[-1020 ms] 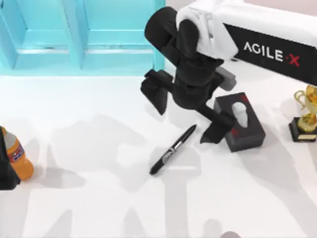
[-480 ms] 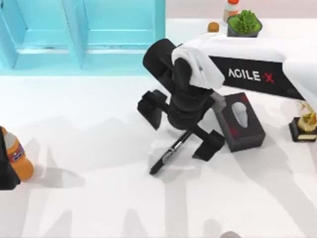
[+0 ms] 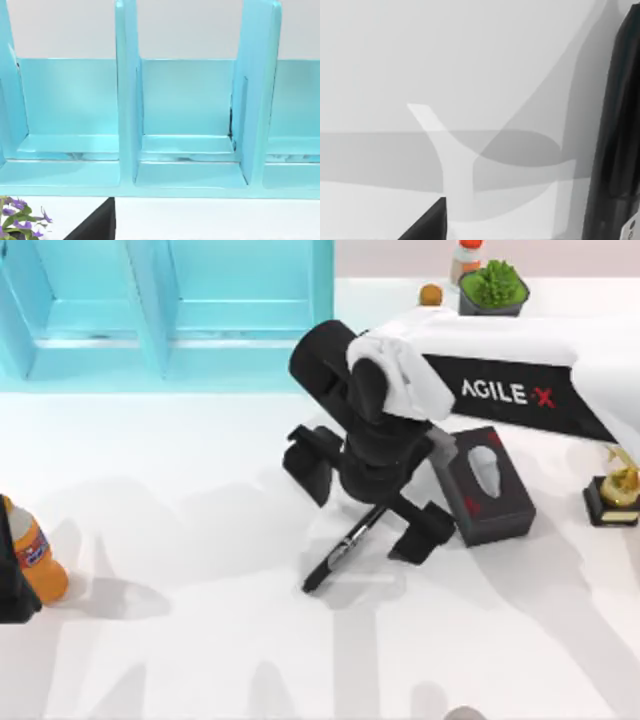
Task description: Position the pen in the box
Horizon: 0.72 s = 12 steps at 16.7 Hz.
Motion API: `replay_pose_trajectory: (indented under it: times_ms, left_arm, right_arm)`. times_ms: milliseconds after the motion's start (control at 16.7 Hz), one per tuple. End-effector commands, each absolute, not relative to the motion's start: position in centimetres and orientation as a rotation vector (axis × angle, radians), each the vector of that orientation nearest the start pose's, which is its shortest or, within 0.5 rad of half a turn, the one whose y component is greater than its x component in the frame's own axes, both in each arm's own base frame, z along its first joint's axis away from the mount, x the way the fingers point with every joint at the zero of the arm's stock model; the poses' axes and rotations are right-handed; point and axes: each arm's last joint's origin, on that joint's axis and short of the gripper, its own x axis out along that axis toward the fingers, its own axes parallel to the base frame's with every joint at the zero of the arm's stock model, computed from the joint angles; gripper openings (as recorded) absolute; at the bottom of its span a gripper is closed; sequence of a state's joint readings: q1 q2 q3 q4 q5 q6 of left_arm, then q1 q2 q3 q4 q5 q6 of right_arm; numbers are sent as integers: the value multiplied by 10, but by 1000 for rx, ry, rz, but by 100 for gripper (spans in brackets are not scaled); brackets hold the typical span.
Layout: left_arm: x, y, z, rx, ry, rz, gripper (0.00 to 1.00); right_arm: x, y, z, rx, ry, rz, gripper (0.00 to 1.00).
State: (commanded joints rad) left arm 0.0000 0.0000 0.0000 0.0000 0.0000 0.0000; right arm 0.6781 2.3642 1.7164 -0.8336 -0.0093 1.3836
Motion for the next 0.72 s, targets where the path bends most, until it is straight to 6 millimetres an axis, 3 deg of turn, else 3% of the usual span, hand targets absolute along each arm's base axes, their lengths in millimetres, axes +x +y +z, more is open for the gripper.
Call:
replay_pose_trajectory:
  times_ms: [540,720]
  left_arm:
    - [106,-1,160,0,0,0,100]
    - [106,-1,160,0,0,0,100]
  right_arm:
    - [351,289,86,606,1467,-472,2]
    - [351,289,86,606,1467,-472,0]
